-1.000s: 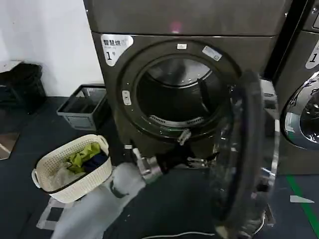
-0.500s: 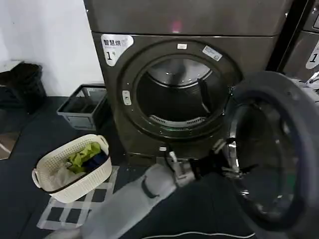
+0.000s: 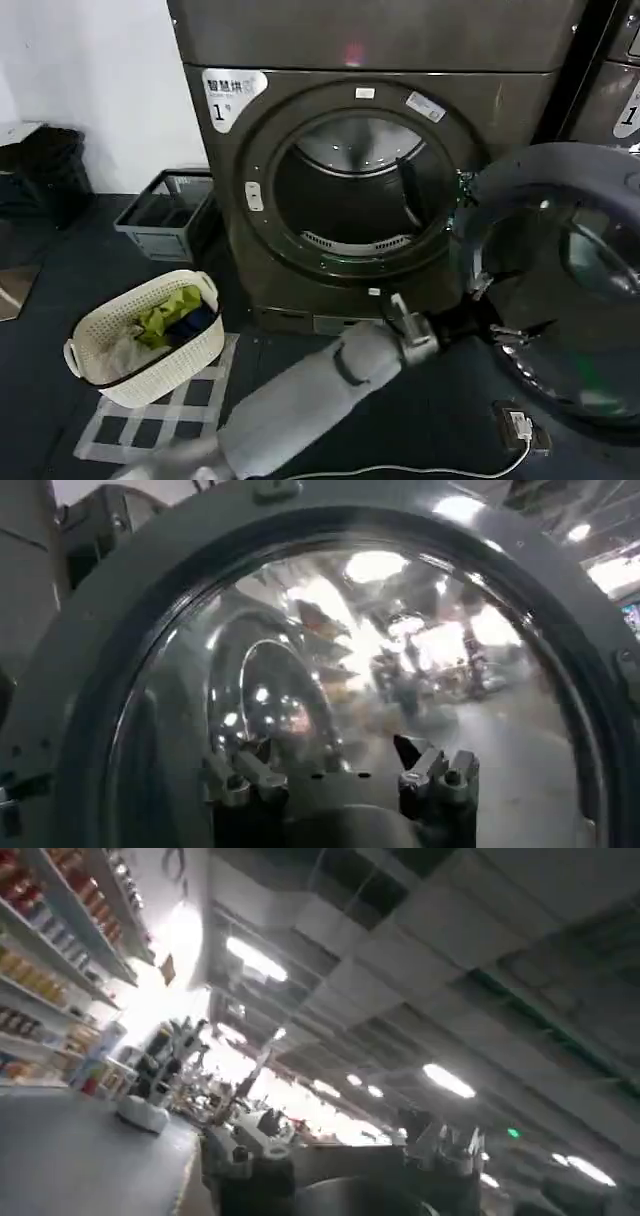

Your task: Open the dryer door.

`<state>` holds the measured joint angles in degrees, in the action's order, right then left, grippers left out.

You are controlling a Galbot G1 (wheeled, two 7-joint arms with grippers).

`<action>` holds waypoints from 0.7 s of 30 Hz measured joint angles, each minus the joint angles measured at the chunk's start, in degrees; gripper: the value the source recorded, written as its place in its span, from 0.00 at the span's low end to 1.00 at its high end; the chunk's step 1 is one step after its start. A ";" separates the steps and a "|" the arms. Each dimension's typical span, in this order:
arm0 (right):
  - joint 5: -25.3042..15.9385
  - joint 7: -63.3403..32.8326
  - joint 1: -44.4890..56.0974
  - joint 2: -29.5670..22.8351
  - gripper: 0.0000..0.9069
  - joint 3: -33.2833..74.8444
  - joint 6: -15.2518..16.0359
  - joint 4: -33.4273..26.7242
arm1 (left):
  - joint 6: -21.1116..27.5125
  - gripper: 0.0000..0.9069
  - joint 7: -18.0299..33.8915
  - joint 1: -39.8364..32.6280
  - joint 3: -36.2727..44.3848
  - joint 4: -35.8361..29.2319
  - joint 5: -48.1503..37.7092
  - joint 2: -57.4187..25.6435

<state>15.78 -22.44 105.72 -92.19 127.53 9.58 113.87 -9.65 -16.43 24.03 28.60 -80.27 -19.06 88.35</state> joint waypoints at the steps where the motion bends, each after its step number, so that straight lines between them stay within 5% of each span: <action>1: 0.41 -0.33 -0.11 0.00 1.00 0.02 -0.10 0.08 | 0.20 1.00 0.35 -0.34 -0.03 0.66 0.00 0.58; 11: 3.25 -3.58 0.36 0.00 1.00 1.57 1.93 1.46 | 6.76 1.00 2.83 -0.41 -0.17 2.19 -0.92 3.25; 21: 3.48 -3.64 0.72 0.01 1.00 1.63 1.87 0.40 | 11.01 1.00 0.43 1.98 0.16 -7.65 -5.08 -1.45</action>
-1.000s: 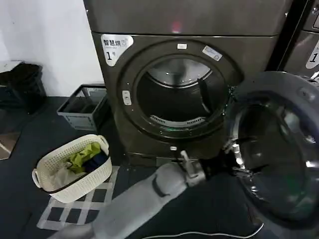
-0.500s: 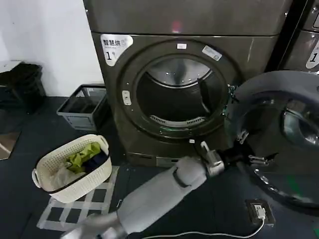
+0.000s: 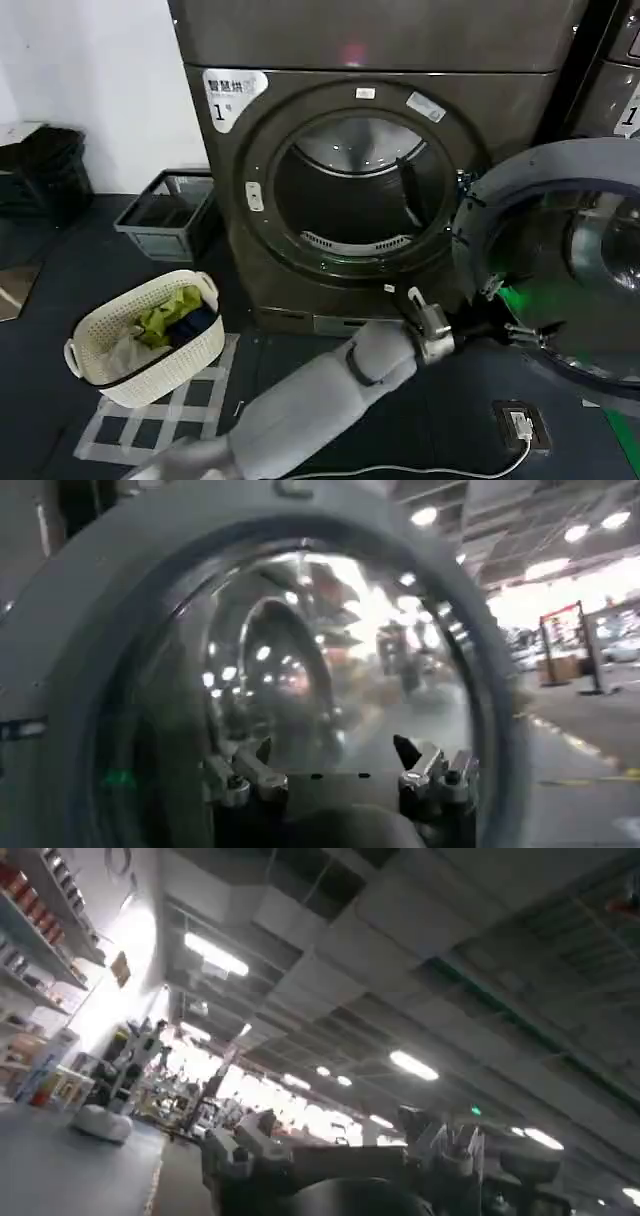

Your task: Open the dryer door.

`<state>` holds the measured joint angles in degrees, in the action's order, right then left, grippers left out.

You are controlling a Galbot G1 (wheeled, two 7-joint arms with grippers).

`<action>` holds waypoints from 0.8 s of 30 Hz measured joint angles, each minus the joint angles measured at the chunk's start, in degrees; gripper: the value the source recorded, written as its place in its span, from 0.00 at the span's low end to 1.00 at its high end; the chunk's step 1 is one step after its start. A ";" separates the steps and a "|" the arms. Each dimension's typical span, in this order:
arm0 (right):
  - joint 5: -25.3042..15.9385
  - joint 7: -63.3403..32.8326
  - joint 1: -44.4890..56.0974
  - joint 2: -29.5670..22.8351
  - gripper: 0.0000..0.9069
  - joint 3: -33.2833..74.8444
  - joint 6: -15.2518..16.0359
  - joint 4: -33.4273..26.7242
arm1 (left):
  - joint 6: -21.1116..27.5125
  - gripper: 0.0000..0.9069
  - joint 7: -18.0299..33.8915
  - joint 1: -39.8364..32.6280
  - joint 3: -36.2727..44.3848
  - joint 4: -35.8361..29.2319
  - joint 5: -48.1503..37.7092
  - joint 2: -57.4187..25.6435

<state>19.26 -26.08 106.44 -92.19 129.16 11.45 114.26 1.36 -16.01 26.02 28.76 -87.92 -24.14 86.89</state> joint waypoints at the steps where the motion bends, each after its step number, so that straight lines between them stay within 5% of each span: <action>1: 0.05 -0.02 -0.03 0.00 1.00 0.00 0.00 -0.03 | 0.15 1.00 0.05 0.30 0.03 -1.60 -0.82 -0.93; 15: 2.37 3.20 0.13 0.00 1.00 -1.59 -1.91 -2.20 | 0.23 1.00 0.28 4.18 -1.56 -20.56 -8.12 -17.24; 24: 3.47 5.24 -0.39 -0.01 1.00 -3.94 -3.46 -4.17 | 3.79 1.00 4.20 9.91 -9.52 -30.28 -13.94 -26.98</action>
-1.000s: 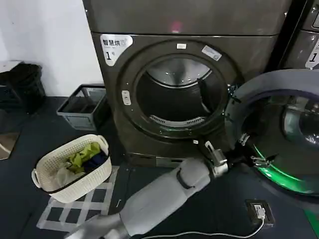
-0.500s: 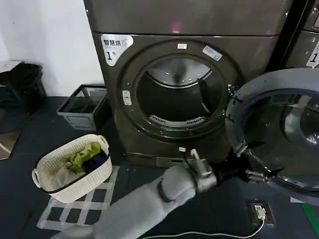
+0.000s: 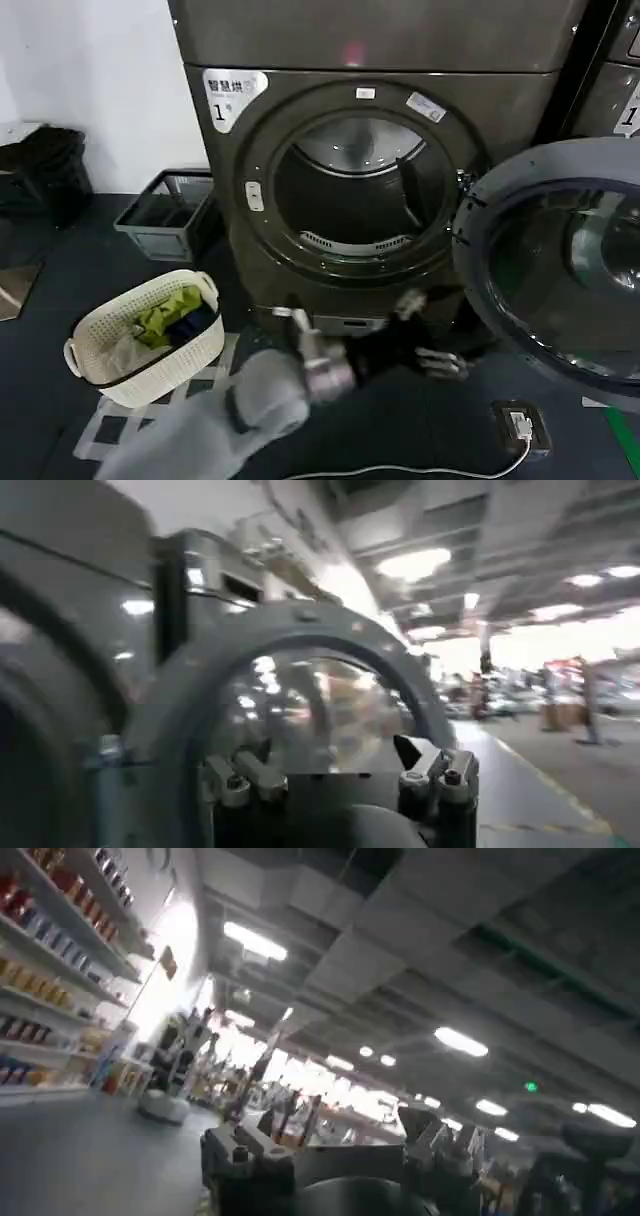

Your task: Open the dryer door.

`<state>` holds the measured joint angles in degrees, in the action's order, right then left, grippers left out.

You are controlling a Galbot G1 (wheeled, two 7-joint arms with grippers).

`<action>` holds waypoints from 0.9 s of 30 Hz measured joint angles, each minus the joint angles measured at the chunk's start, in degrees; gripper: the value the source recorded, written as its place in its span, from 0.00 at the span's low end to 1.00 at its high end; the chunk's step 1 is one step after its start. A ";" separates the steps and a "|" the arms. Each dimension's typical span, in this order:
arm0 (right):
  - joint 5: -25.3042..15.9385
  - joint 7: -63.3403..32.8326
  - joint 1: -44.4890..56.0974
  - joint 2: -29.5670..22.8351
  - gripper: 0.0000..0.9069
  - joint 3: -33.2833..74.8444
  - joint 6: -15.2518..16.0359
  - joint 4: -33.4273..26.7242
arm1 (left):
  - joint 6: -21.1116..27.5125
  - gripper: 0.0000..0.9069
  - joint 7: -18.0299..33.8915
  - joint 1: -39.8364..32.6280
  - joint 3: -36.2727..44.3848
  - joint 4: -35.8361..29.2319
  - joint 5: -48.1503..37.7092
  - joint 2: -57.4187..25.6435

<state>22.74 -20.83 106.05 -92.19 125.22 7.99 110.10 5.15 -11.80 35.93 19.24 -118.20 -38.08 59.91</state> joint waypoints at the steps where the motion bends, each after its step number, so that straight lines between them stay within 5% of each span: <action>1: -0.01 0.01 -0.01 0.00 1.00 -0.26 -0.15 -0.28 | 0.02 1.00 0.26 0.97 -1.44 -0.54 -0.86 -0.96; 17: 2.71 1.78 0.92 0.00 1.00 -5.49 -2.67 -4.25 | 3.80 1.00 4.96 19.03 -29.45 -2.25 -3.88 -16.12; 27: 3.20 2.35 0.63 1.54 1.00 -8.83 -5.25 -7.37 | 16.04 1.00 16.29 29.55 -46.17 -1.65 -12.68 -19.28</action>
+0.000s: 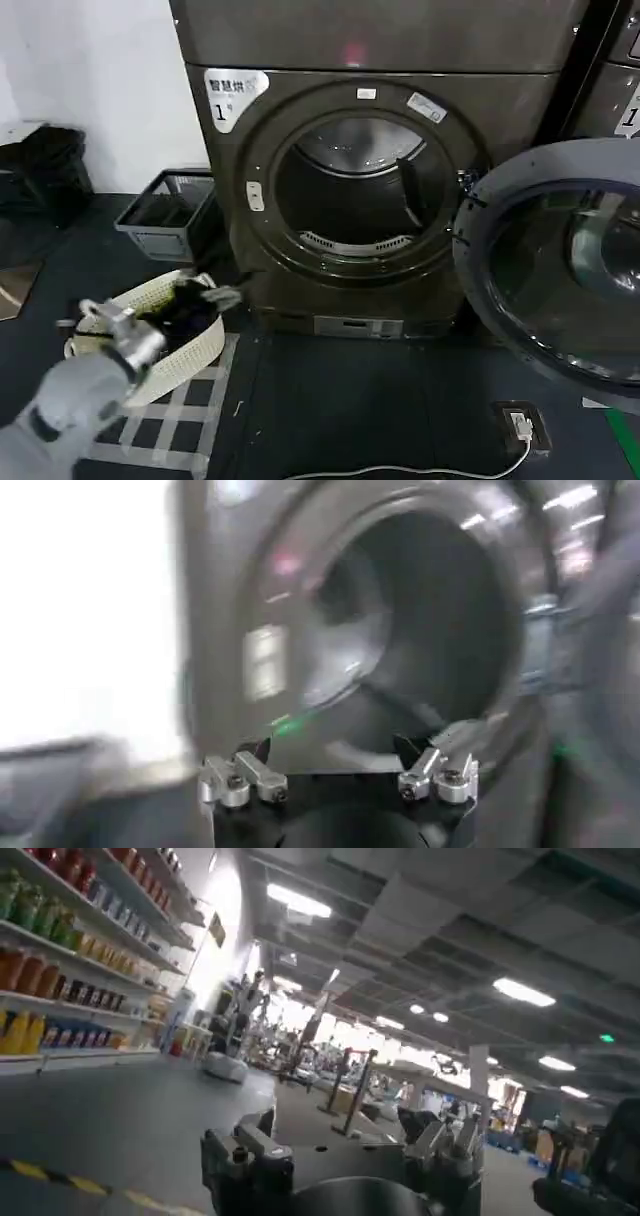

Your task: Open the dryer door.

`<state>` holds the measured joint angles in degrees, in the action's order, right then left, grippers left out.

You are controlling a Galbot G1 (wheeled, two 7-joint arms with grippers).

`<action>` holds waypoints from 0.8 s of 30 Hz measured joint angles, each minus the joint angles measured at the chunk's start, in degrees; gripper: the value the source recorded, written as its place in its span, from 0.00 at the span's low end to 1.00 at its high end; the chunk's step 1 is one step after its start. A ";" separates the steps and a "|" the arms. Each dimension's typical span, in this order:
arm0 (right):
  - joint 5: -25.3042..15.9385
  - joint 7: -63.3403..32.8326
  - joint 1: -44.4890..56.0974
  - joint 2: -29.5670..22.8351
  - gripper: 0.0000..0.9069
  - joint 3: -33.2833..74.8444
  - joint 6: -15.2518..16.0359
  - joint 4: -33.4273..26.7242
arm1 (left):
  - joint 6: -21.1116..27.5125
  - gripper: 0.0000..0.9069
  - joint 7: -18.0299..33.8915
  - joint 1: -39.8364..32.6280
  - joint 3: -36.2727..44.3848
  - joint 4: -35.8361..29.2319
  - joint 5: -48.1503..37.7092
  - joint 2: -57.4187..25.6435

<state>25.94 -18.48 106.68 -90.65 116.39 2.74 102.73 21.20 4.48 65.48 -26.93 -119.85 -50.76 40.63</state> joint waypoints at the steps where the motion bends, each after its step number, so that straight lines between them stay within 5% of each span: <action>1: -0.05 0.00 -0.19 0.69 1.00 -0.37 0.00 -0.27 | 1.25 1.00 1.25 0.61 -1.54 0.49 -0.34 -0.33; 9: 1.24 0.32 -1.26 3.32 1.00 -2.66 0.16 -1.20 | 9.39 1.00 8.12 6.02 -11.21 4.31 -9.80 -4.27; 16: 2.07 0.40 -1.57 3.52 1.00 -3.81 -0.19 -0.50 | 19.36 1.00 22.62 6.31 -14.44 8.59 -27.02 -10.85; 24: 2.32 0.94 -1.72 2.81 1.00 -4.79 -0.81 0.48 | 21.07 1.00 34.50 4.65 -12.39 10.61 -47.33 -17.84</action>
<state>28.26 -17.54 104.96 -87.85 111.60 1.94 103.20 42.27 38.98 70.13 -39.32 -109.24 -98.09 22.79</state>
